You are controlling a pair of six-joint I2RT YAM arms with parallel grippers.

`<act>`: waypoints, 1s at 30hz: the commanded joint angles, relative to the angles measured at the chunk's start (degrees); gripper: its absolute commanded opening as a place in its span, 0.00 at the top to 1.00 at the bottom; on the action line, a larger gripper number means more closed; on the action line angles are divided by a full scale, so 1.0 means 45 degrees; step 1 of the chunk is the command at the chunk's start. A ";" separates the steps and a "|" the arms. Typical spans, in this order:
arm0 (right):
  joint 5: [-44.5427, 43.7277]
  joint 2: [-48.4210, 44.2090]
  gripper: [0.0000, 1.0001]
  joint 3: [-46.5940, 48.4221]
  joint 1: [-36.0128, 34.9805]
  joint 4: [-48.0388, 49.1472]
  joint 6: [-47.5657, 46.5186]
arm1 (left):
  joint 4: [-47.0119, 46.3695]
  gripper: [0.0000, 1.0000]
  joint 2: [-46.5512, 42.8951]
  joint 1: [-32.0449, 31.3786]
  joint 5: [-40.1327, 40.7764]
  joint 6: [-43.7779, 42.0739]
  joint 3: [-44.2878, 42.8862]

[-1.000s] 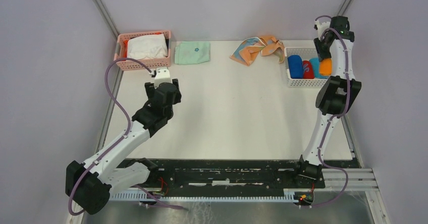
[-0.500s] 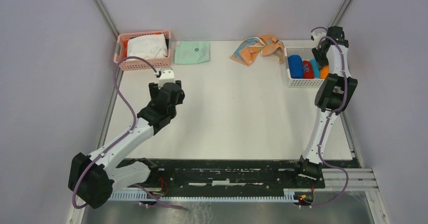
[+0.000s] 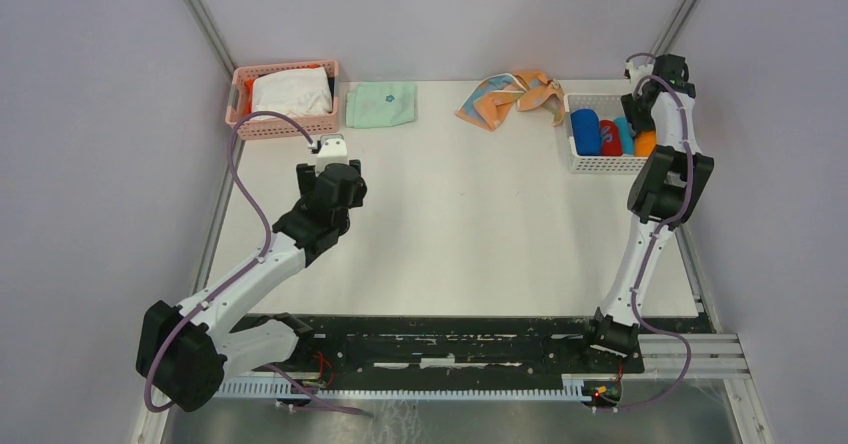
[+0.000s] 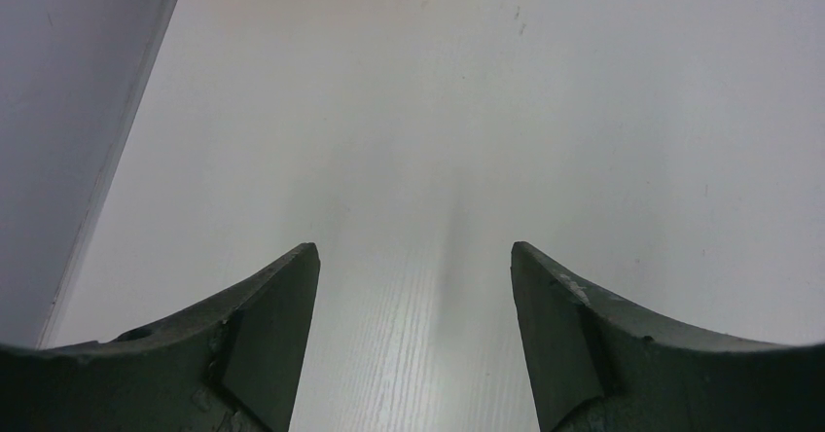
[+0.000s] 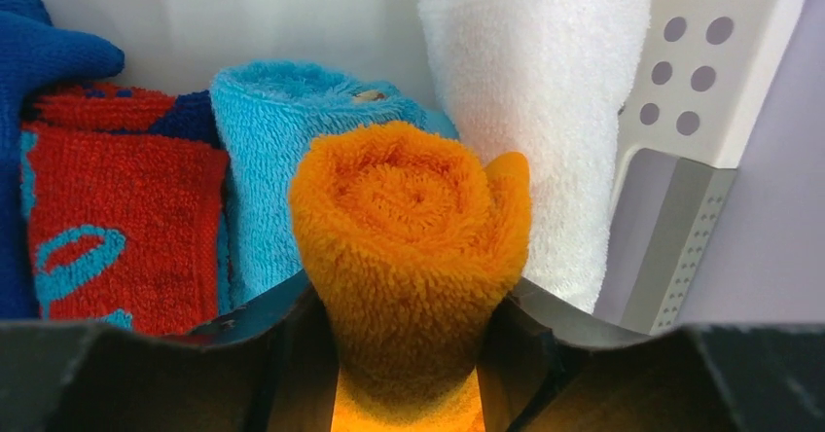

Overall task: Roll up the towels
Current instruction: Place the towel in the bin.

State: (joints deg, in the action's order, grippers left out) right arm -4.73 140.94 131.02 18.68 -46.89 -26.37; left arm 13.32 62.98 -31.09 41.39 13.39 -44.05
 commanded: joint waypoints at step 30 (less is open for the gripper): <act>0.4136 -0.5525 0.02 -0.5046 -0.3067 0.4966 0.4036 | -0.0440 0.17 -0.0944 0.0071 -0.0691 -0.0573 -0.0367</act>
State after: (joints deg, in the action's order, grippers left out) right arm 13.04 117.38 112.33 14.37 -35.53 -11.33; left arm 13.34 60.82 -31.09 38.39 13.37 -44.07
